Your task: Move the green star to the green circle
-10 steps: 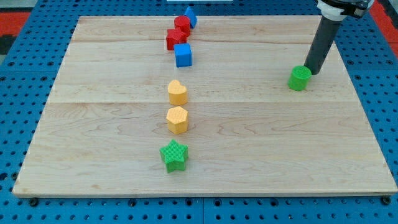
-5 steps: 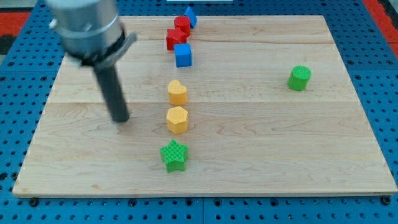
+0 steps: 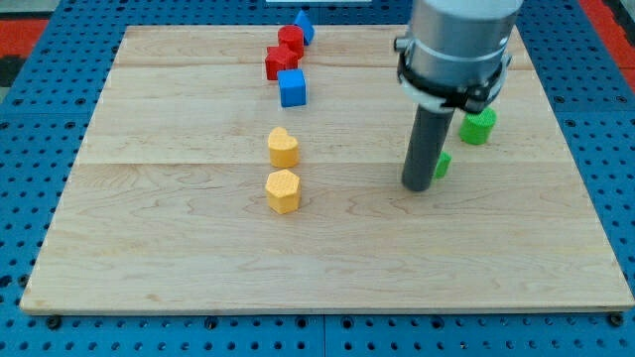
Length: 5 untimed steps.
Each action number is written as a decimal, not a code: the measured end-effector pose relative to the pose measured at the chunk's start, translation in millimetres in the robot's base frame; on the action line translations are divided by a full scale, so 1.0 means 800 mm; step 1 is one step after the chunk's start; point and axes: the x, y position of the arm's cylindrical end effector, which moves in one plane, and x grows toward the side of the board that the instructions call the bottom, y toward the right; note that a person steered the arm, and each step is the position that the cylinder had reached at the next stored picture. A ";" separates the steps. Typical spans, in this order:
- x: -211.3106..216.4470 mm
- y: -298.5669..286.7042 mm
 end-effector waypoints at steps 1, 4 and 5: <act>-0.006 -0.047; 0.028 -0.005; -0.017 -0.098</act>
